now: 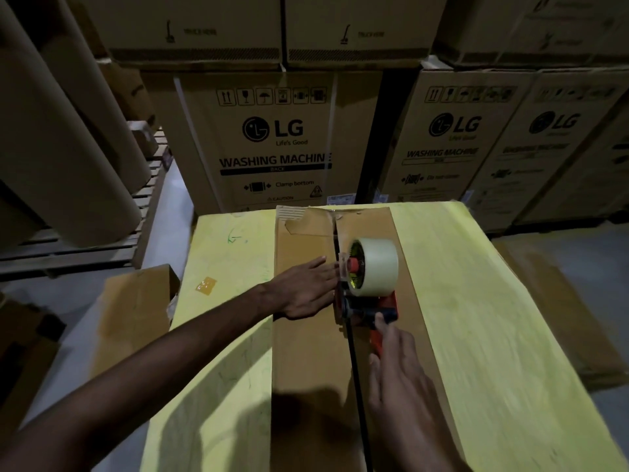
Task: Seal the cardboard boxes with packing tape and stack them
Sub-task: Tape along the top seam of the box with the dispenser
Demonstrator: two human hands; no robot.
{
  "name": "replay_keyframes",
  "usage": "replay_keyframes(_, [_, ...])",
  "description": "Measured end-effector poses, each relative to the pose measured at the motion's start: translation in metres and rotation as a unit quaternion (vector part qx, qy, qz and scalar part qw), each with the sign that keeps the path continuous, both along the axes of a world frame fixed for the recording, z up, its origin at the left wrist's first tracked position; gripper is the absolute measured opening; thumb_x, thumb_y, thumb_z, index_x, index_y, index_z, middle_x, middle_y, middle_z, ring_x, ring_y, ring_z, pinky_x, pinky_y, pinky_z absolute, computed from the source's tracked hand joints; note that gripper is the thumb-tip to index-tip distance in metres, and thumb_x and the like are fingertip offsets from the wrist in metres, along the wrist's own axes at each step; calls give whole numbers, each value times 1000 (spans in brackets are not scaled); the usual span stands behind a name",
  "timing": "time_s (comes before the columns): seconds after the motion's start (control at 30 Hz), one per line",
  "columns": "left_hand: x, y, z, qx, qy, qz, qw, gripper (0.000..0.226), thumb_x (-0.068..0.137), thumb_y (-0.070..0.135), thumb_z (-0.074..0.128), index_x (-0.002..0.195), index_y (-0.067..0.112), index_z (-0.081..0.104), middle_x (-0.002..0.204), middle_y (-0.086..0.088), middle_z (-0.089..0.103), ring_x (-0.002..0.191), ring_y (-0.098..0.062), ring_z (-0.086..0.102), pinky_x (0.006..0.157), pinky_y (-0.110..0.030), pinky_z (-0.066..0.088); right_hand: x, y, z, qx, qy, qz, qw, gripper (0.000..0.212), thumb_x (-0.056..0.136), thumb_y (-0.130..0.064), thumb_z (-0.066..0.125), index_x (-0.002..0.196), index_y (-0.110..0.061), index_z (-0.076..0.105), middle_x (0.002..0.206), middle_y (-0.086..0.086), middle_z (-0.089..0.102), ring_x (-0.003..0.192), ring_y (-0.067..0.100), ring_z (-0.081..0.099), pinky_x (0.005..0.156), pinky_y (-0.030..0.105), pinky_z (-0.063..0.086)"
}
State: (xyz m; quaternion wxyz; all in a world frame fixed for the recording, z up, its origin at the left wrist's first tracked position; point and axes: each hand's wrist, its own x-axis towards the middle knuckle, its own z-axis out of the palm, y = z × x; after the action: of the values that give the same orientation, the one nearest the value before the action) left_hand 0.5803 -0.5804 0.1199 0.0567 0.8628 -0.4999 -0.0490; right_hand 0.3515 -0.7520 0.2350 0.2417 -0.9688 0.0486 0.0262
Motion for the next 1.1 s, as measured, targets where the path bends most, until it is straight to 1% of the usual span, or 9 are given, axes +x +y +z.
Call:
replay_keyframes(0.13, [0, 0, 4, 10, 11, 11, 1000, 58, 112, 42, 13, 166, 21, 17, 173, -2, 11, 160, -11, -1, 130, -46, 1, -23, -4, -5, -1, -6, 1, 1000, 66, 108, -36, 37, 158, -37, -5, 148, -14, 24, 113, 9, 58, 87, 18, 48])
replay_keyframes(0.27, [-3, 2, 6, -6, 12, 25, 1000, 58, 113, 42, 15, 167, 23, 6, 174, 2, 0, 159, -6, -9, 130, -42, -2, -56, -9, -8, 9, -41, 1, 999, 69, 86, -26, 66, 150, -29, 38, 119, -10, 55, 73, 5, 65, 54, 8, 42])
replay_keyframes(0.33, [-7, 2, 10, -23, 3, 29, 999, 58, 113, 43, 16, 167, 22, 8, 174, 2, 2, 159, -7, -8, 130, -41, -3, -63, -9, -5, 2, -62, -18, 998, 65, 80, -24, 66, 143, -25, 49, 111, -10, 57, 69, 2, 63, 51, 6, 39])
replay_keyframes(0.43, [-20, 0, 19, -38, 7, -2, 999, 53, 114, 40, 18, 164, 23, 26, 172, 0, 17, 160, -12, 3, 130, -39, -5, -61, -9, -1, 10, -59, 10, 998, 64, 89, -29, 64, 148, -35, 37, 120, -13, 55, 77, -1, 63, 59, 4, 39])
replay_keyframes(0.57, [-53, 4, 10, -32, 6, -47, 998, 48, 113, 32, 25, 153, 17, 45, 164, -3, 40, 157, -15, 21, 131, -41, 2, -58, -8, -10, 8, -46, 11, 999, 61, 103, -38, 46, 155, -47, 17, 144, -17, 42, 96, 9, 67, 69, 8, 43])
replay_keyframes(0.67, [-74, 13, 6, -13, 5, -50, 999, 55, 104, 34, 36, 156, 16, 37, 168, -5, 31, 159, -16, 15, 130, -46, 7, -54, -9, -10, 21, -12, 29, 999, 61, 106, -39, 37, 155, -47, 2, 152, -17, 30, 109, 7, 61, 76, 5, 40])
replay_keyframes(0.77, [-88, 19, 9, 7, 9, -31, 999, 76, 101, 52, 44, 165, 23, 15, 172, -3, 9, 160, -13, 0, 130, -42, -3, -47, -11, 0, 15, 57, 31, 998, 61, 109, -40, 28, 155, -41, -12, 158, -17, 13, 123, 7, 54, 88, 8, 41])
replay_keyframes(0.9, [-92, 18, 12, 45, 4, -15, 999, 92, 97, 81, 32, 167, 26, 6, 174, 3, 1, 160, -12, -9, 130, -44, -6, -44, -5, -2, -6, 69, 47, 997, 67, 109, -39, 31, 159, -37, -13, 157, -14, 14, 118, 11, 59, 89, 14, 47])
replay_keyframes(1.1, [-93, 17, 14, 45, -9, -2, 999, 95, 97, 82, 32, 167, 28, -1, 174, 5, -3, 159, -13, -16, 129, -50, -6, -53, -4, -16, -36, 41, 45, 998, 67, 107, -36, 34, 157, -38, -11, 149, -14, 18, 104, 13, 64, 84, 26, 53])
